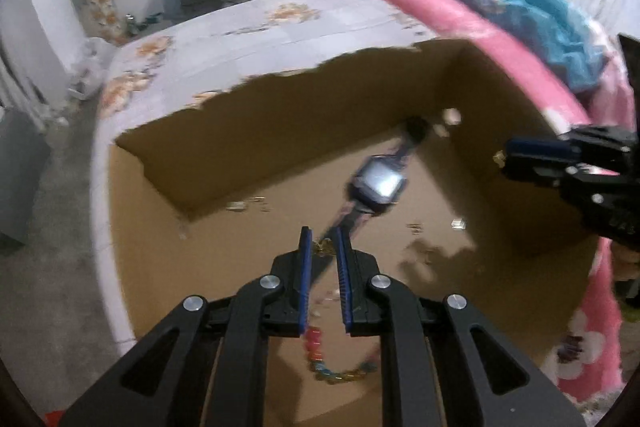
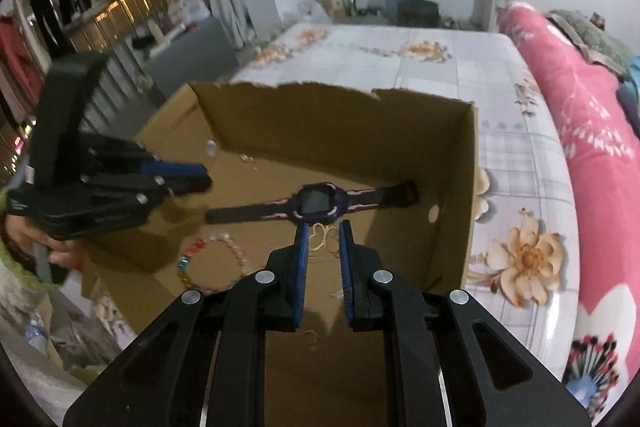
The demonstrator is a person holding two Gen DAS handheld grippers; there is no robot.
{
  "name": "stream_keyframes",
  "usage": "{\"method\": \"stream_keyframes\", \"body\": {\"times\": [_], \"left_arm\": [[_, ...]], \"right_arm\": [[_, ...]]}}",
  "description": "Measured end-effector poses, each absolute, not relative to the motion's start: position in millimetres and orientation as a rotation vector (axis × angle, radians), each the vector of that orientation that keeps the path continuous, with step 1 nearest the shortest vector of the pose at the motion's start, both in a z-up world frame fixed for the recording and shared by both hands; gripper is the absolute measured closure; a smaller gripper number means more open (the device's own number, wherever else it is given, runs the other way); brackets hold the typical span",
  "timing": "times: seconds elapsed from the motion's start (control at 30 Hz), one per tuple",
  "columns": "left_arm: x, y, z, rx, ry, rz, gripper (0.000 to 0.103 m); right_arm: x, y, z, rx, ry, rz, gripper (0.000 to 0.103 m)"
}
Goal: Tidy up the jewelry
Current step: 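Open both tools to drop the gold charms into the box, then withdraw both open tools toward the pink bead bracelet beside the box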
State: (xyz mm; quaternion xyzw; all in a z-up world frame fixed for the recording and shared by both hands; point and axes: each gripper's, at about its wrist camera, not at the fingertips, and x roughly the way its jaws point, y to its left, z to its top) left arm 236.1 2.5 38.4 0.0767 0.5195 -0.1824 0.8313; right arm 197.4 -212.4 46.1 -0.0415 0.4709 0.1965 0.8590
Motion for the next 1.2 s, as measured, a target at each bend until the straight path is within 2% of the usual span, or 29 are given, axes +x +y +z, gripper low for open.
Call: {"method": "stream_keyframes", "body": {"times": [0.17,0.37,0.43,0.5,0.6,0.67,0.73,0.8,0.9,1.1,1.2], "left_arm": [[241,11,35,0.099,1.124,-0.374,0.081],[240,20,46,0.050,1.082,-0.359,0.079],[233,23,55,0.029,1.049,-0.366,0.076],[221,27,67,0.016,1.001,-0.372,0.066],[200,33,84,0.002,0.936,-0.380,0.060],[185,38,95,-0.015,0.904,-0.383,0.049],[168,45,104,-0.034,0.869,-0.386,0.044],[145,54,113,-0.049,0.829,-0.387,0.033],[113,67,119,-0.071,0.785,-0.382,0.024],[55,88,107,-0.073,0.771,-0.351,0.011],[36,91,90,-0.030,0.796,-0.330,0.009]], "right_arm": [[190,-226,56,-0.051,0.957,0.402,0.084],[181,-250,75,0.012,0.906,0.377,0.083],[174,-261,84,0.044,0.882,0.365,0.078],[163,-272,94,0.079,0.853,0.346,0.077],[147,-287,108,0.126,0.823,0.321,0.073],[135,-294,116,0.148,0.805,0.303,0.072],[121,-299,124,0.164,0.786,0.282,0.067],[103,-303,131,0.176,0.765,0.262,0.063],[74,-304,134,0.192,0.739,0.249,0.054],[25,-295,115,0.222,0.758,0.205,0.037],[6,-284,97,0.229,0.786,0.184,0.031]]}}
